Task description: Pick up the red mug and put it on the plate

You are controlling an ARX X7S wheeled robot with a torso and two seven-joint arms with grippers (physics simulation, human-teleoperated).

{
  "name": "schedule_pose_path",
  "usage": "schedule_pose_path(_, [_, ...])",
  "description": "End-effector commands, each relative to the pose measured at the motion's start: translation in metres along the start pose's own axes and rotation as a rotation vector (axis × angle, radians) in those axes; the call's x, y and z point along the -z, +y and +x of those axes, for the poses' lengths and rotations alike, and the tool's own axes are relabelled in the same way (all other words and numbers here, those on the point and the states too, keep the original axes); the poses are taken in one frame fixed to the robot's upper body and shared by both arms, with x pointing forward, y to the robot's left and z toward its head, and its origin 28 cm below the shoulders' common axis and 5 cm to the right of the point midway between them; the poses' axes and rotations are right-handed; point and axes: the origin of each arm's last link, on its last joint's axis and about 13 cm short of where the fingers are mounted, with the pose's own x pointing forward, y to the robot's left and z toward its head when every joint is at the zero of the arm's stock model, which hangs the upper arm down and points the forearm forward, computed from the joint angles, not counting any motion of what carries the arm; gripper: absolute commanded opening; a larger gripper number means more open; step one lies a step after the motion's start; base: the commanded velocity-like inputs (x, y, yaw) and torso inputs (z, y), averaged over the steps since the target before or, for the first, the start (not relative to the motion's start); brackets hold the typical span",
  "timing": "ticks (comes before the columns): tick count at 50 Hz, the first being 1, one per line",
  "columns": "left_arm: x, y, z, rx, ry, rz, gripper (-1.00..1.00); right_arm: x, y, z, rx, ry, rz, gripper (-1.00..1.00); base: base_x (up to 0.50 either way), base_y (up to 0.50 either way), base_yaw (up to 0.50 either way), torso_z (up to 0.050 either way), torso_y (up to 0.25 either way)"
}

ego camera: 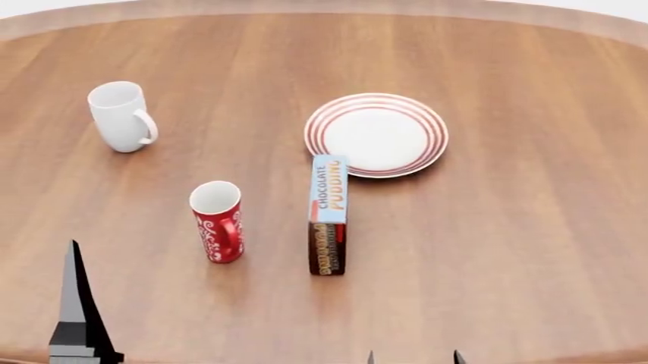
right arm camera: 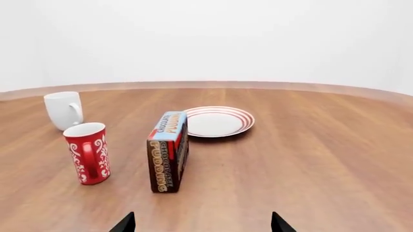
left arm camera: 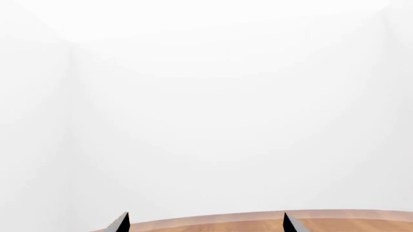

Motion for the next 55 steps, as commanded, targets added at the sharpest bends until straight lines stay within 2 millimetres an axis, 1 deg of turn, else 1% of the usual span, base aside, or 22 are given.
schedule_pose_path(1, [0.000, -0.001, 0.001, 0.001, -0.002, -0.002, 1.00, 0.000, 0.000, 0.000, -0.007, -0.001, -0.002, 1.00, 0.00, 0.17, 0.00, 0.000, 0.000])
schedule_pose_path(11, [0.000, -0.001, 0.002, 0.001, -0.003, 0.000, 1.00, 0.001, 0.000, 0.000, -0.007, -0.002, 0.001, 1.00, 0.00, 0.18, 0.00, 0.000, 0.000])
schedule_pose_path(18, [-0.002, 0.000, -0.006, 0.001, -0.005, 0.000, 1.00, 0.001, 0.000, 0.000, -0.008, -0.001, 0.002, 1.00, 0.00, 0.18, 0.00, 0.000, 0.000])
schedule_pose_path(34, [-0.004, 0.001, -0.002, 0.004, -0.012, 0.002, 1.00, 0.001, 0.000, 0.000, -0.008, -0.004, 0.004, 1.00, 0.00, 0.18, 0.00, 0.000, 0.000])
schedule_pose_path(42, [-0.012, 0.001, -0.003, 0.018, -0.063, -0.003, 1.00, 0.000, 0.000, -0.001, -0.008, -0.004, 0.004, 1.00, 0.00, 0.18, 0.00, 0.000, 0.000])
schedule_pose_path(45, [-0.021, 0.000, -0.004, 0.033, -0.120, 0.002, 1.00, -0.001, 0.000, -0.001, -0.008, -0.004, 0.005, 1.00, 0.00, 0.18, 0.00, 0.000, 0.000])
schedule_pose_path(48, [-0.030, -0.002, -0.007, 0.051, -0.136, 0.004, 1.00, 0.000, 0.000, -0.001, -0.008, -0.004, 0.005, 1.00, 0.00, 0.18, 0.00, 0.000, 0.000])
schedule_pose_path(55, [-0.029, -0.003, -0.006, 0.047, -0.130, 0.011, 1.00, 0.000, 0.000, 0.000, -0.008, -0.005, 0.006, 1.00, 0.00, 0.18, 0.00, 0.000, 0.000])
